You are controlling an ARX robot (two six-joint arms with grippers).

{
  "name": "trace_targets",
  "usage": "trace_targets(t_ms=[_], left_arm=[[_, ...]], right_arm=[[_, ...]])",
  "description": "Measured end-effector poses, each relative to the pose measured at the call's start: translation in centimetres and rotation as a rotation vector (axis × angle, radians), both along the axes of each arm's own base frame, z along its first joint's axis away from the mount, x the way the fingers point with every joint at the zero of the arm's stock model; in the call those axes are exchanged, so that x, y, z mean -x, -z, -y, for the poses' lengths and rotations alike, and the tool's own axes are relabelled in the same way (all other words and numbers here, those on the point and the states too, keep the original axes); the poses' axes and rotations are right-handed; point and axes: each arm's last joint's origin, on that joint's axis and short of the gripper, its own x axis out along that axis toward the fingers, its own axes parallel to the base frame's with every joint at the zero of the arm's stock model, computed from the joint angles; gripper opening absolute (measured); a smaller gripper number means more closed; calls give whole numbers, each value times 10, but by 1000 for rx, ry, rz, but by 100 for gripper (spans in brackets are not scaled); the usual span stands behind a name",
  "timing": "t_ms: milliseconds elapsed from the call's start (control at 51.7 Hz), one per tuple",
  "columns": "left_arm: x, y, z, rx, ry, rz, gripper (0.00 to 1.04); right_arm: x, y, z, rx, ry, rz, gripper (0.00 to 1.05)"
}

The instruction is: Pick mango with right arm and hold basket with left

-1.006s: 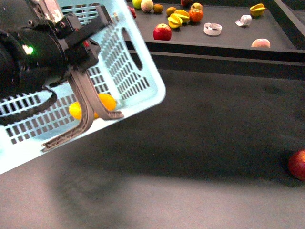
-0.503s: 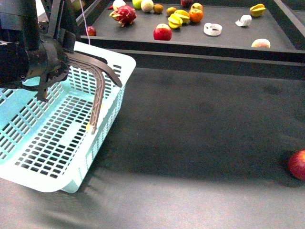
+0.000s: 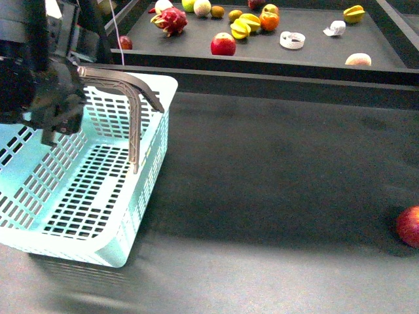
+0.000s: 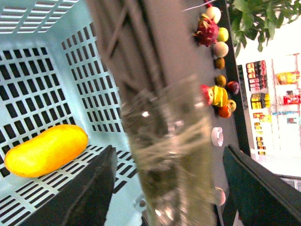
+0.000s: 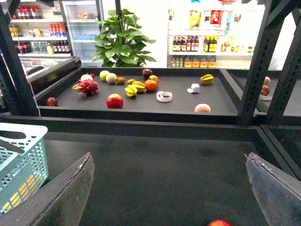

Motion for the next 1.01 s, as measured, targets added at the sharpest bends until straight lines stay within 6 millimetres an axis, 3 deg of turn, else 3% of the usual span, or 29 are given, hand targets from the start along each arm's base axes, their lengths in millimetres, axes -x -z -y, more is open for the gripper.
trace_targets(t_ms=[174, 329, 484, 581, 658, 755, 929, 1006], left_arm=[[43, -37, -28, -71, 46, 73, 100], [95, -49, -60, -142, 20, 75, 99], [144, -61, -69, -309, 34, 86, 99], [151, -61, -69, -368, 76, 80, 98], [163, -58, -68, -677, 305, 262, 78], [182, -65, -58, -1010, 356, 290, 52], [210, -64, -56, -1118, 390, 267, 6], [220, -64, -56, -1124, 389, 267, 4]], right_arm=[[0, 0, 0, 0, 0, 0, 96], [0, 0, 0, 0, 0, 0, 96], [0, 0, 0, 0, 0, 0, 96], [0, 0, 0, 0, 0, 0, 96], [0, 0, 0, 0, 0, 0, 96], [0, 0, 0, 0, 0, 0, 96], [0, 0, 0, 0, 0, 0, 96], [0, 0, 0, 0, 0, 0, 96]])
